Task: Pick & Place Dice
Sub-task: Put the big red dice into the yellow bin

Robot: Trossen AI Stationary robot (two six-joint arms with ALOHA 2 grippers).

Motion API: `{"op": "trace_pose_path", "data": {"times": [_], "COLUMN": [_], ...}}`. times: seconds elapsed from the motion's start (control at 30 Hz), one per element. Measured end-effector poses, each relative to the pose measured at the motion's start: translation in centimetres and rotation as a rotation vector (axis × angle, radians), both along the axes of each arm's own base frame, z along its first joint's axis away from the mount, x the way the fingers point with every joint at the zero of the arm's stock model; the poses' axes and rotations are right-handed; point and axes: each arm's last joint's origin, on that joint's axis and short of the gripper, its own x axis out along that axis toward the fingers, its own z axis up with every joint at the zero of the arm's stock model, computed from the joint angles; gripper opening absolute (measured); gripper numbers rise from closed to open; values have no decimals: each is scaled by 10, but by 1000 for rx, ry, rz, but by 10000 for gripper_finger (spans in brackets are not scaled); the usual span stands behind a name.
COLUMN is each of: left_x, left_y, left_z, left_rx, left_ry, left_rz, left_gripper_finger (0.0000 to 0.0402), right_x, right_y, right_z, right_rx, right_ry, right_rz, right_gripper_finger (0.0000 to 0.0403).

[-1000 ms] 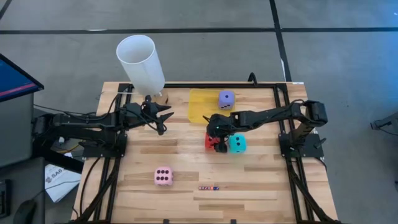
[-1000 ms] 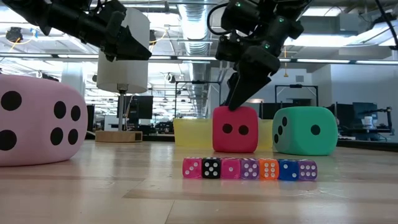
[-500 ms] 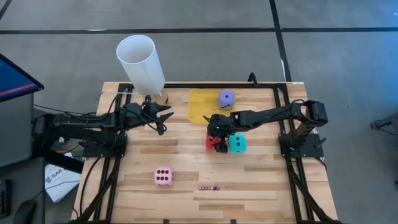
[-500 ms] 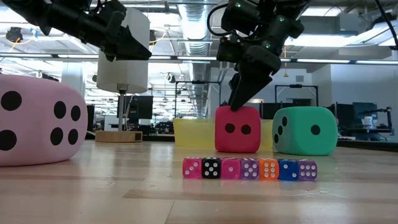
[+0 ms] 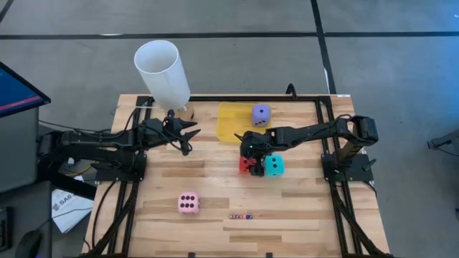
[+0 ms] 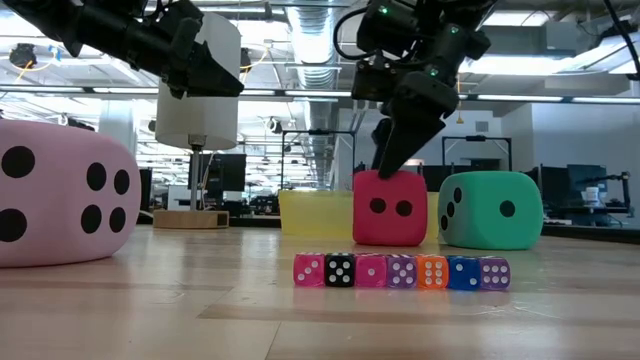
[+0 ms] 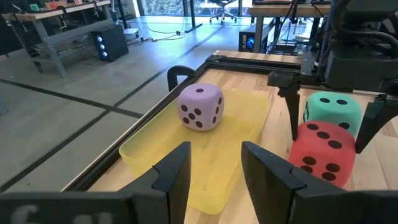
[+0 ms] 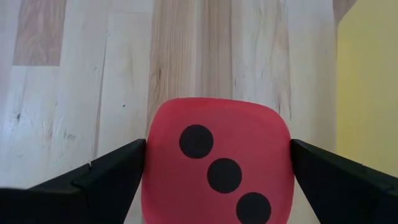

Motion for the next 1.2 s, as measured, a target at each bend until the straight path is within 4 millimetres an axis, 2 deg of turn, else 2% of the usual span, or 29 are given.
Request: {"op": "trace_pose_path", "data": {"times": [0.63,1.2], "left_x": [0,0], "left_y": [0,0], "left_z": [0,0], "left_rx": [0,0], "left_ry": [0,0], "left_rz": [0,0], "left_gripper_finger": [132,132], "right_x": [-5,-3], "right_y": [1,0], "right_z": [-3,-1], "right_rx": [11,1], "right_ry": [60,46], "right_rz": [0,20], "right_gripper_finger": [386,373]}}
